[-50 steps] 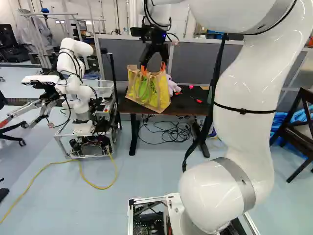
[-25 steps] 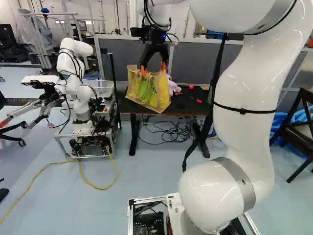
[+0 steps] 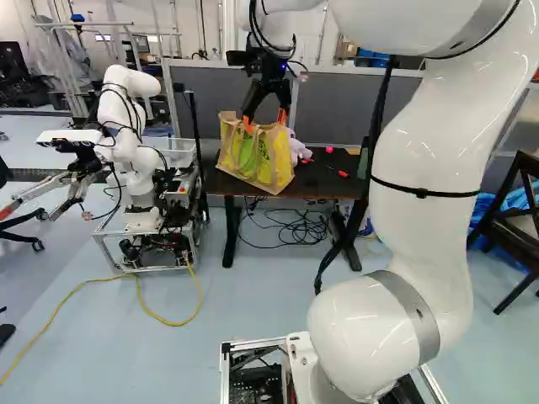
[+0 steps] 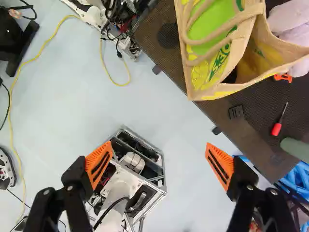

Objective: Pick up the bag on the ground and place it on the table

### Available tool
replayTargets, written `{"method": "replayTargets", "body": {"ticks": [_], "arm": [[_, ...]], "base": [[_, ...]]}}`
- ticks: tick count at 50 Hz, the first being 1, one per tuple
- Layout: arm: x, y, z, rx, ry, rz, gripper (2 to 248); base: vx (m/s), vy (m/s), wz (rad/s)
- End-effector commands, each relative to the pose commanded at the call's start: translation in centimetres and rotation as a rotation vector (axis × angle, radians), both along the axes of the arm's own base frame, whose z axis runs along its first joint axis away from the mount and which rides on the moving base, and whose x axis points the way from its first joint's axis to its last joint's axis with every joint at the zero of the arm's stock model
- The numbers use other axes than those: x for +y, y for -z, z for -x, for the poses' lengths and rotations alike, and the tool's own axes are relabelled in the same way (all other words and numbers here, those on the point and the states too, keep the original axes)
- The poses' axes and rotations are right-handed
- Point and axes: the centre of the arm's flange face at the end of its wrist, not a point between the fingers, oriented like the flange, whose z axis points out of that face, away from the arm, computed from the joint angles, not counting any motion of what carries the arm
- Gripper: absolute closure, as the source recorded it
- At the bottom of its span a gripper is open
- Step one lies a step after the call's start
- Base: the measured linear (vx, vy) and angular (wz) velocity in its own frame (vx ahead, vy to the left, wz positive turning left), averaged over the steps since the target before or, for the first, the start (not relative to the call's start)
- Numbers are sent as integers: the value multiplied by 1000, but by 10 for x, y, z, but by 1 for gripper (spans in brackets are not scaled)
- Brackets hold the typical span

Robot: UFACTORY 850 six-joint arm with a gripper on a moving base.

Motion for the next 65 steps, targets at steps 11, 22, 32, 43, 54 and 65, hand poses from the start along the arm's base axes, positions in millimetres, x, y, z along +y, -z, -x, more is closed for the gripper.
{"method": "replayTargets", "body": {"ticks": [11, 22, 32, 43, 54, 65], "arm": [[-3, 10, 2, -29, 19, -5, 3], [-7, 22, 4, -64, 42, -11, 3], [-11, 35, 7, -103, 68, -18, 3], [-17, 51, 12, -153, 100, -27, 3], [-23, 70, 19, -210, 135, -39, 3], [-30, 91, 28, -273, 174, -53, 3]], "base": [[0, 0, 0], [0, 0, 0], [0, 0, 0], [0, 0, 0], [0, 0, 0], [0, 0, 0]]}}
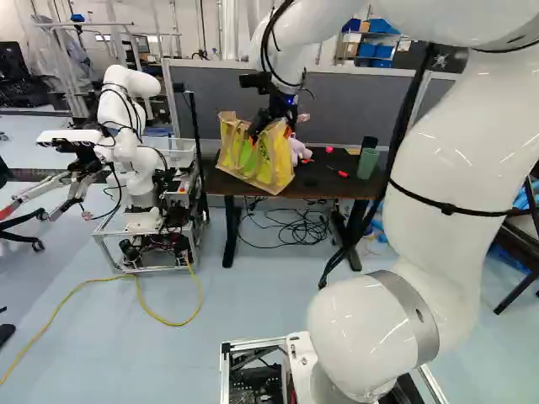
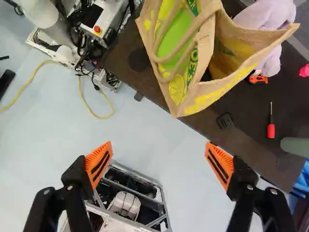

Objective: Pick up the bag on the ground and place it on the table

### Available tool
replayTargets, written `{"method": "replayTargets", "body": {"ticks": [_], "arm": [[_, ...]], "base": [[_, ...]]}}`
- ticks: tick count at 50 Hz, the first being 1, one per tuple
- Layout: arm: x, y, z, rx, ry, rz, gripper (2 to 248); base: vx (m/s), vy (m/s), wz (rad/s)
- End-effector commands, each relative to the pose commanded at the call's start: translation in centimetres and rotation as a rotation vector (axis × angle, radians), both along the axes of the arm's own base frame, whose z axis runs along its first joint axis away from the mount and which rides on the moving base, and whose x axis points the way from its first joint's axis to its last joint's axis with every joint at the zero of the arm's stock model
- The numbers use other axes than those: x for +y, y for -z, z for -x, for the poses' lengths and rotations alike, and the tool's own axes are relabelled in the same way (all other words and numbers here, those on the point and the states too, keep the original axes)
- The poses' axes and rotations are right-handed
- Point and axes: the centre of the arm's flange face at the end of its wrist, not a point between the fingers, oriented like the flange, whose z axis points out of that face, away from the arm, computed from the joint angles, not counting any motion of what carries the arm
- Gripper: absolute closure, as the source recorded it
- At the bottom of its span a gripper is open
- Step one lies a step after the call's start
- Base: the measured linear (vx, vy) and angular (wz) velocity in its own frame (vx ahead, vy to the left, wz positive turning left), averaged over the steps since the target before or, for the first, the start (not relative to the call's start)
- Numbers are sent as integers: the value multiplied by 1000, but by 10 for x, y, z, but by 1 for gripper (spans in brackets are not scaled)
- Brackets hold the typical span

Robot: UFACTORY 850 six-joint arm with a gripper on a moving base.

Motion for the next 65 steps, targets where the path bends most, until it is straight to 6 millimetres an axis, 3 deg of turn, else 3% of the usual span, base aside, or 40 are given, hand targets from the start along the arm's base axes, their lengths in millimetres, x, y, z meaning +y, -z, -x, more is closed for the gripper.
{"method": "replayTargets", "body": {"ticks": [29, 65], "arm": [[-22, 65, 40, -202, 113, -52, 3], [-46, 141, 113, -459, 235, -134, 3]], "base": [[0, 0, 0], [0, 0, 0]]}}
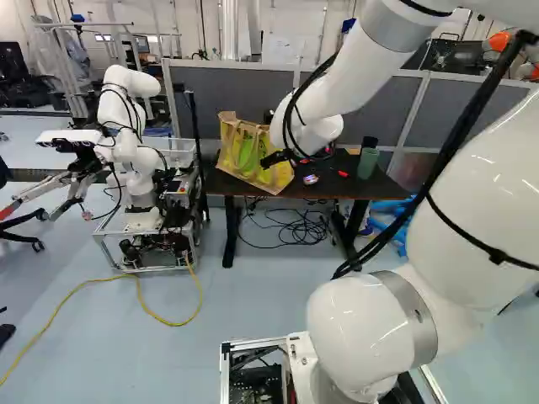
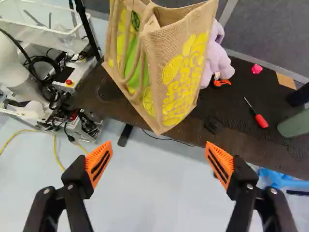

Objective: Pick up the bag on the ground and place it on the table

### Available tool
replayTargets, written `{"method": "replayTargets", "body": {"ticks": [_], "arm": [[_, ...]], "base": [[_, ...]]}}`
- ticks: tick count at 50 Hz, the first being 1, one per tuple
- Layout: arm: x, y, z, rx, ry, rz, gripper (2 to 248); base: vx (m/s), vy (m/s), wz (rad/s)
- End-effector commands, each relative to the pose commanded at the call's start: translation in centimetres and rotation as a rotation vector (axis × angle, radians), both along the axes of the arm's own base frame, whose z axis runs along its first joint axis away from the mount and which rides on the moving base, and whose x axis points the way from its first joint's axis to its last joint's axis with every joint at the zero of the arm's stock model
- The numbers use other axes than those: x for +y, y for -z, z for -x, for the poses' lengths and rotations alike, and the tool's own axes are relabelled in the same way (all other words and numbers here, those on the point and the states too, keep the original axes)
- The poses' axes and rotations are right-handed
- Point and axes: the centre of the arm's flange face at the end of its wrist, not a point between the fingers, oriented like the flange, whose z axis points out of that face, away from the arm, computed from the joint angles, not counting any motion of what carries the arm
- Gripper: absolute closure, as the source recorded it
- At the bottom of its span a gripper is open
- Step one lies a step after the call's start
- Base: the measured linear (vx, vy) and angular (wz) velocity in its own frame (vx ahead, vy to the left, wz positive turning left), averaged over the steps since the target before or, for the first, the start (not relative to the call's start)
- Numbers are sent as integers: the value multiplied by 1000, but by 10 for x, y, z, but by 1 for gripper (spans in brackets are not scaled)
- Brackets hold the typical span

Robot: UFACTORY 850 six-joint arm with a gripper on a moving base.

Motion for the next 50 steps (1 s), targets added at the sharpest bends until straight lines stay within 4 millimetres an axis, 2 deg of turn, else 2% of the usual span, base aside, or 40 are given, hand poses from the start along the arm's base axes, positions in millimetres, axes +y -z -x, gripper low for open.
{"method": "replayTargets", "body": {"ticks": [24, 50], "arm": [[-10, 36, 49, -139, 52, -48, 3], [-17, 63, 92, -249, 88, -89, 3]], "base": [[0, 0, 0], [0, 0, 0]]}}
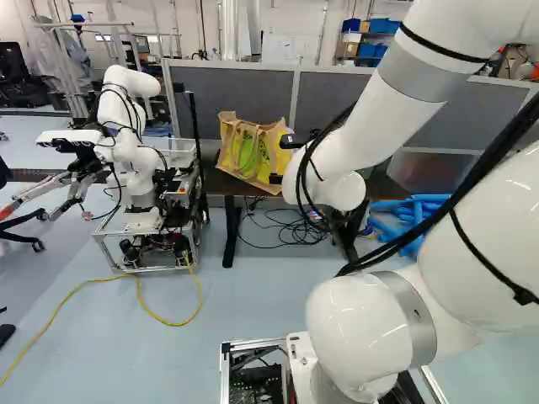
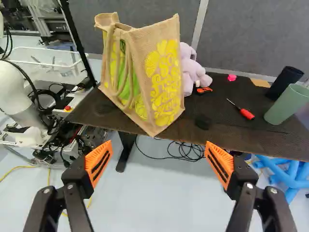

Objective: Pick up the bag on the ground and place it on the table

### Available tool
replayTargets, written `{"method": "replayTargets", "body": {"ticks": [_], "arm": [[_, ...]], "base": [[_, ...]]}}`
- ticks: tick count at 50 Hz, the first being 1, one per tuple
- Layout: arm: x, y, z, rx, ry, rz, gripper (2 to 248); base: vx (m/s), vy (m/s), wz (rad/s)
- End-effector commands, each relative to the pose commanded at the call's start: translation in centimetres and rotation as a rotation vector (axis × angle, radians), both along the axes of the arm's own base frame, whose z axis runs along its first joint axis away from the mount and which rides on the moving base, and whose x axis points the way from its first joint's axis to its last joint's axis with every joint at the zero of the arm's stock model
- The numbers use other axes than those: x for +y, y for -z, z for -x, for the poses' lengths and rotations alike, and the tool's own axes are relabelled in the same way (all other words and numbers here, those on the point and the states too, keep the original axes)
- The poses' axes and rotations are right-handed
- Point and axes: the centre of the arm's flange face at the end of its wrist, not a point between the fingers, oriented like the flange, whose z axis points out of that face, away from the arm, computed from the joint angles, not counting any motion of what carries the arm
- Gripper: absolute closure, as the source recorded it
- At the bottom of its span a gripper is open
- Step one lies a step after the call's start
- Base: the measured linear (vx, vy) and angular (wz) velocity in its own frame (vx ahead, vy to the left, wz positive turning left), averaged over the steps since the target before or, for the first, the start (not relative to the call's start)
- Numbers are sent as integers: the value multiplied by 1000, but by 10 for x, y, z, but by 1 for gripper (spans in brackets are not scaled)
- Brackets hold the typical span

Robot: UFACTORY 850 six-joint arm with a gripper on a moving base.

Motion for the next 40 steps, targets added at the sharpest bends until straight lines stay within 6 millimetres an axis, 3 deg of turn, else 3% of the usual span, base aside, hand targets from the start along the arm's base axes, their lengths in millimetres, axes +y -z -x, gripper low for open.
{"method": "replayTargets", "body": {"ticks": [40], "arm": [[-4, 20, 38, -91, 25, -34, 3]], "base": [[0, 0, 0]]}}
